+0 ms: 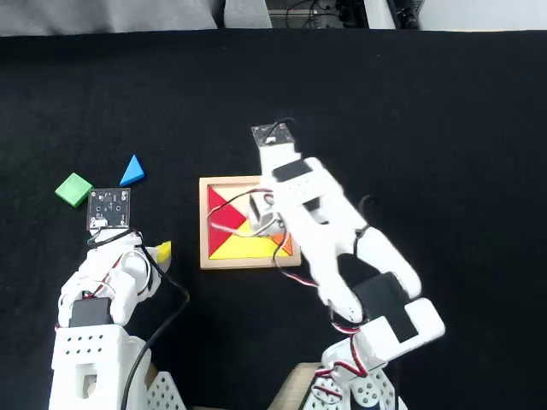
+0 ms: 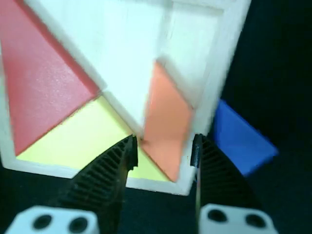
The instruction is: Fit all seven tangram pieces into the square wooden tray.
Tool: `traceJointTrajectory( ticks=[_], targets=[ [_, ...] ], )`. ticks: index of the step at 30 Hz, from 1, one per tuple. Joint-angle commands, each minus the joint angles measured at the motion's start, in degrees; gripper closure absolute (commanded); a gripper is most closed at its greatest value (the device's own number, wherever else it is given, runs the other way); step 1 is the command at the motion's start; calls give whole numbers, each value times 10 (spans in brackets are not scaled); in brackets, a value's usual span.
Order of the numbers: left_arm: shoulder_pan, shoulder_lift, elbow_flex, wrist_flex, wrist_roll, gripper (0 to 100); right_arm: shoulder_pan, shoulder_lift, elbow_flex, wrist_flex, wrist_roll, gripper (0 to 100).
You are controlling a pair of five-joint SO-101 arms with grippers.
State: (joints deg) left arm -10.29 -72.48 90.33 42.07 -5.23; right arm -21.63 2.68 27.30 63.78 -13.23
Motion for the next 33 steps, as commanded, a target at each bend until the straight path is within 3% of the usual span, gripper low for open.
traceJointTrajectory(
  ticks=[1,4,9,13,21,27,33],
  targets=[
    [7,-4,-5,-11,-4,744,58,-88,-3,25,7,819],
    [7,-4,-5,-11,-4,744,110,-130,9,32,70,819],
    [7,-4,-5,-11,-4,744,165,-138,73,-8,307,819],
    [7,-4,-5,-11,-4,744,157,-119,128,-48,302,814],
    [7,-4,-5,-12,-4,744,100,-102,109,-29,298,813],
    [7,-4,-5,-12,-4,744,107,-102,93,-24,301,719],
    [7,-4,-5,-12,-4,744,112,-65,88,-35,320,734]
  ],
)
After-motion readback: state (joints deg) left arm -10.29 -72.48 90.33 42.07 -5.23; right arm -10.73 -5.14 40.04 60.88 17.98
